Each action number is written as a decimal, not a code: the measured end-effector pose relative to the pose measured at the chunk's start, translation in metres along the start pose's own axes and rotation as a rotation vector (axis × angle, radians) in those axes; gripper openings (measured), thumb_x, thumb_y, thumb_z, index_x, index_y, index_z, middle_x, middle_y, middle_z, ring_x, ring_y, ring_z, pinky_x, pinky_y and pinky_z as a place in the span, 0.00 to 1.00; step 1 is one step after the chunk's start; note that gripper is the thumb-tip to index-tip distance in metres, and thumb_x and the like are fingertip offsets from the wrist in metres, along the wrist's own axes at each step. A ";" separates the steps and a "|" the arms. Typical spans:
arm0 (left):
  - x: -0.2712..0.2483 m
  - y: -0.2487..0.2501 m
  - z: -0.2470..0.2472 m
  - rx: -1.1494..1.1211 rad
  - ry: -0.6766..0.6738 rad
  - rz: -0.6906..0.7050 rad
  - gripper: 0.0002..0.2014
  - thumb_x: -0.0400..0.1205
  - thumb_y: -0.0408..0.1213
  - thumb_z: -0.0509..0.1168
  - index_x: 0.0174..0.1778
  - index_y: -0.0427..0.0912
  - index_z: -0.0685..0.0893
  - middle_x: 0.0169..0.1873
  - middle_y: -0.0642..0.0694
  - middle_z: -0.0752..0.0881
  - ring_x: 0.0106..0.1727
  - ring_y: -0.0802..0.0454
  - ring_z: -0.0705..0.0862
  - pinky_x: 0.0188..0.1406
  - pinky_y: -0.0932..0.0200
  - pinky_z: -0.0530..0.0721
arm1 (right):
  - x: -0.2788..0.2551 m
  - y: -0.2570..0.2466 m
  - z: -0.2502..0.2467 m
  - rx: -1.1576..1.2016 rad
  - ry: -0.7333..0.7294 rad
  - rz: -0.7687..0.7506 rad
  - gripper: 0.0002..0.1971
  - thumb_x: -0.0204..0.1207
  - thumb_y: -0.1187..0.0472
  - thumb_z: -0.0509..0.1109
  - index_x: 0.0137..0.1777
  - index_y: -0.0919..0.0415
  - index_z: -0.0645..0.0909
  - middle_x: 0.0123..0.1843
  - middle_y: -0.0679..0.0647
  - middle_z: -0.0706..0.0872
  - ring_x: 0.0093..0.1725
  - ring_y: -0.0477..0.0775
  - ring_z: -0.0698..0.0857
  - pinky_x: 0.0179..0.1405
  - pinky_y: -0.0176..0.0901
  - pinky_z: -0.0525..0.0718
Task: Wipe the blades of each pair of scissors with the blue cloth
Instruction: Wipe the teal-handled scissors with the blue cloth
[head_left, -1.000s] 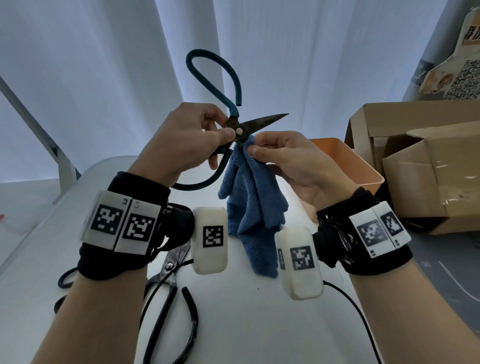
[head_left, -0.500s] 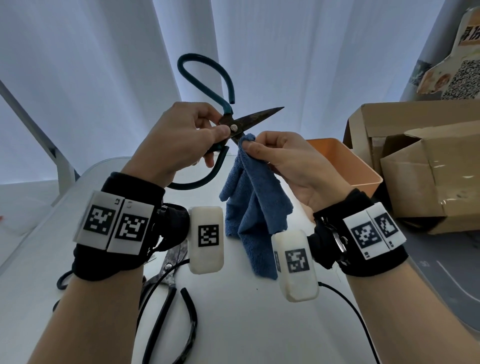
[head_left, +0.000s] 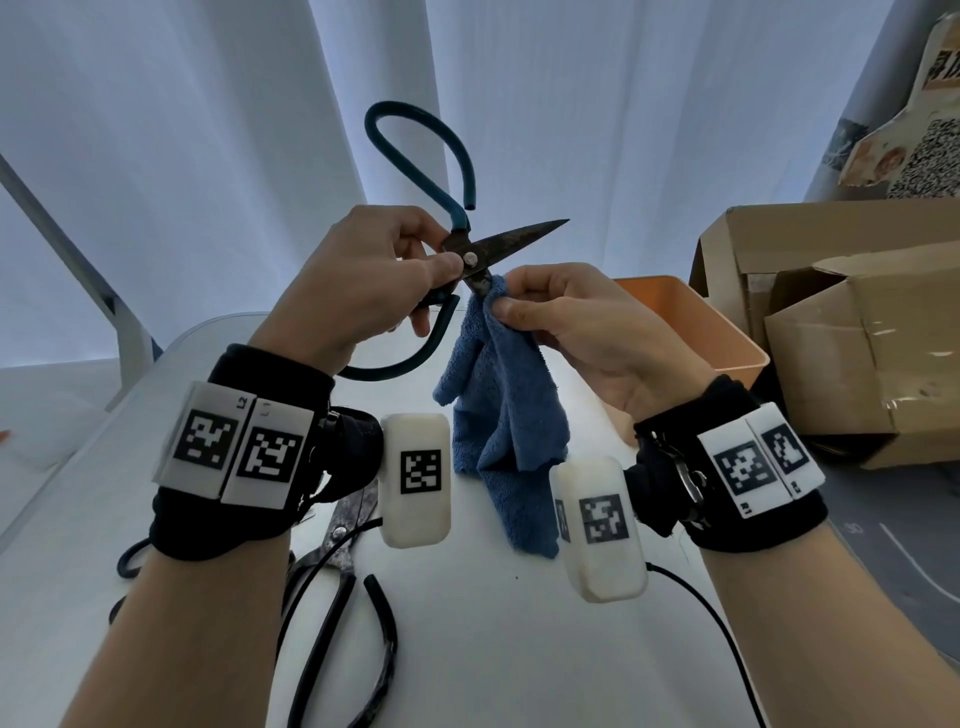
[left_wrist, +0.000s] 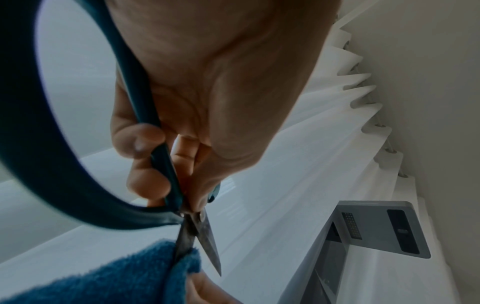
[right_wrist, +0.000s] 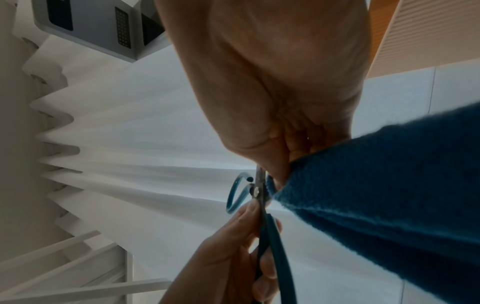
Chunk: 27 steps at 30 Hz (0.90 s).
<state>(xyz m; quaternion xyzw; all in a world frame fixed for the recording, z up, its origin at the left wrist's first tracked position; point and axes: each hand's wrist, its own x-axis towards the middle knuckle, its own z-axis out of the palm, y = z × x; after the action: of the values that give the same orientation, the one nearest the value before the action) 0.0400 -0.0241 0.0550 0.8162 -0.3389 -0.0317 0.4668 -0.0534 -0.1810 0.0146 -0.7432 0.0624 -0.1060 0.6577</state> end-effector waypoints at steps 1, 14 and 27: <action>0.000 0.000 0.001 0.004 0.001 0.004 0.02 0.83 0.38 0.70 0.48 0.47 0.87 0.20 0.53 0.82 0.25 0.50 0.81 0.21 0.62 0.74 | 0.000 0.000 -0.001 -0.006 -0.002 0.000 0.04 0.82 0.68 0.69 0.47 0.63 0.85 0.45 0.57 0.87 0.46 0.49 0.85 0.51 0.38 0.83; 0.000 0.000 -0.002 -0.018 0.016 0.004 0.03 0.84 0.37 0.69 0.46 0.50 0.87 0.23 0.50 0.83 0.26 0.50 0.81 0.22 0.62 0.74 | 0.000 0.001 -0.004 0.024 0.019 -0.004 0.05 0.80 0.67 0.73 0.42 0.61 0.84 0.44 0.58 0.86 0.47 0.51 0.84 0.52 0.41 0.82; 0.001 -0.002 -0.004 -0.035 0.017 -0.002 0.03 0.84 0.37 0.69 0.46 0.48 0.87 0.22 0.49 0.82 0.27 0.47 0.80 0.22 0.61 0.74 | 0.001 0.001 -0.002 0.010 0.035 0.004 0.09 0.80 0.63 0.74 0.38 0.57 0.81 0.42 0.56 0.85 0.44 0.50 0.82 0.47 0.39 0.80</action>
<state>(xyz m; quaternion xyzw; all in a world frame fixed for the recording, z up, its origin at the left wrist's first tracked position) 0.0431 -0.0214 0.0559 0.8085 -0.3332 -0.0311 0.4841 -0.0528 -0.1828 0.0140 -0.7377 0.0752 -0.1180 0.6605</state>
